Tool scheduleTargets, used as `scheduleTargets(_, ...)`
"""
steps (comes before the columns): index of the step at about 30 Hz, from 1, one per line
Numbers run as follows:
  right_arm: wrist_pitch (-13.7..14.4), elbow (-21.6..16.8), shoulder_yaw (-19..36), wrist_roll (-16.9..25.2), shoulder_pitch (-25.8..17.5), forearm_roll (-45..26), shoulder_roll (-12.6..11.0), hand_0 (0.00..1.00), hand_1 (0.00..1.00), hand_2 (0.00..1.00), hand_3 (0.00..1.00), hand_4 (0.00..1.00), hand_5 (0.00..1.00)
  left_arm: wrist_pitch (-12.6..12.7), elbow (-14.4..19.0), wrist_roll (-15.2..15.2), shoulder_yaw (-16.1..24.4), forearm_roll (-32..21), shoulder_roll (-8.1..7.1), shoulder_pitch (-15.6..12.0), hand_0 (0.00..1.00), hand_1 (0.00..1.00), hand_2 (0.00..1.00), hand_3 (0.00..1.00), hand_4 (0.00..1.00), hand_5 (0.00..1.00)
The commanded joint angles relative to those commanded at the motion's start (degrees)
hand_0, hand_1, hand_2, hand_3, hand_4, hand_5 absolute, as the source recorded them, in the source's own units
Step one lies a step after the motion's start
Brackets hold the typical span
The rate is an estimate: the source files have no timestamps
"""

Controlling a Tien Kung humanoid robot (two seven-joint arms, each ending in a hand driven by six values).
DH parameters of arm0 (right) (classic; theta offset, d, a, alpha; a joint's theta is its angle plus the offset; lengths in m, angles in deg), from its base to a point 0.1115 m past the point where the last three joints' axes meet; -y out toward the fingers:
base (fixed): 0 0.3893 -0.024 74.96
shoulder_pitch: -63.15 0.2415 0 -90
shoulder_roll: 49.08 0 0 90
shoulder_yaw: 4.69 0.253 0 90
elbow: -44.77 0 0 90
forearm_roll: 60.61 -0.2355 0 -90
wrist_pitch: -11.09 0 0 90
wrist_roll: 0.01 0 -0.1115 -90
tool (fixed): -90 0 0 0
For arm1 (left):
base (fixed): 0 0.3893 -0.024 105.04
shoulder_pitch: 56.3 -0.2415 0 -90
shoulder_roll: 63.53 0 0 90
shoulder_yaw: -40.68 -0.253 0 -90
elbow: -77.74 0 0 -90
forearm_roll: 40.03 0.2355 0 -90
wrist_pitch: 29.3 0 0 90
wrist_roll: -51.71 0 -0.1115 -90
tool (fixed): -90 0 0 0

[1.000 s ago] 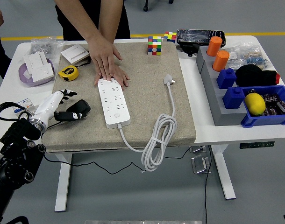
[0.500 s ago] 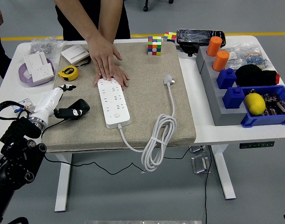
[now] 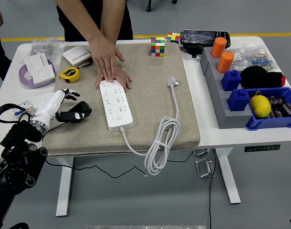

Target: Pick up the plug,place it near the board,insert it into the board,press the button

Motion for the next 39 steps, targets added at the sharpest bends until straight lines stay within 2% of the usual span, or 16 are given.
scheduleTargets(13,0.0,0.0,-0.2,-0.1,-0.1,0.0,-0.1,0.838,0.761,0.749,0.780,0.998,0.998,1.0,-0.3,0.0,-0.7,0.0,-0.08,-0.3,0.702,0.685,0.601,0.643,0.998,0.312)
scheduleTargets(14,0.0,0.0,-0.2,-0.1,-0.1,0.0,-0.1,0.836,0.761,0.749,0.780,0.998,0.998,1.0,-0.3,0.0,-0.8,0.0,-0.09,-0.3,0.680,0.660,0.559,0.613,0.998,0.310)
scheduleTargets(20,0.0,0.0,-0.3,-0.1,-0.2,0.0,-0.1,0.837,0.761,0.749,0.780,0.998,0.998,1.3,-0.5,0.0,-1.1,0.0,-0.07,-0.6,0.677,0.653,0.543,0.606,0.998,0.308)
scheduleTargets(25,0.0,0.0,-0.3,-0.1,-0.2,0.0,0.0,0.837,0.761,0.749,0.780,0.998,0.998,2.3,-0.6,0.7,-1.2,0.0,-0.12,-0.6,0.677,0.653,0.543,0.606,0.998,0.308)
scheduleTargets(26,0.0,0.0,-0.3,-0.1,-0.2,0.0,-0.1,0.837,0.761,0.748,0.780,0.998,0.998,2.4,-0.6,0.8,-1.2,0.0,-0.13,-0.6,0.638,0.601,0.495,0.570,0.998,0.300)
scheduleTargets(31,0.0,0.0,-0.3,-0.1,-0.2,-0.1,-0.1,0.837,0.761,0.748,0.780,0.998,0.998,3.2,-0.8,1.2,-1.3,0.0,-0.15,-0.5,0.638,0.601,0.495,0.570,0.998,0.300)
scheduleTargets(32,0.0,0.0,-0.3,-0.1,-0.2,-0.1,-0.1,0.836,0.761,0.748,0.779,0.998,0.998,3.3,-0.8,1.3,-1.3,0.0,-0.14,-0.4,0.615,0.562,0.452,0.525,0.957,0.247)
scheduleTargets(37,0.0,0.0,-0.2,-0.1,-0.1,0.0,-0.1,0.836,0.761,0.748,0.779,0.998,0.998,3.3,-0.9,1.4,-1.3,0.0,-0.14,-0.3,0.615,0.562,0.452,0.525,0.957,0.247)
scheduleTargets(38,0.0,0.0,-0.2,-0.1,-0.1,0.0,-0.1,0.836,0.762,0.749,0.779,0.998,0.998,3.3,-0.9,1.4,-1.3,0.0,-0.15,-0.3,0.569,0.472,0.434,0.515,0.836,0.144)
scheduleTargets(39,0.0,0.0,-0.2,-0.1,-0.1,0.0,-0.1,0.836,0.762,0.749,0.779,0.998,0.998,3.3,-0.9,1.4,-1.4,0.0,-0.16,-0.3,0.569,0.472,0.434,0.515,0.836,0.144)
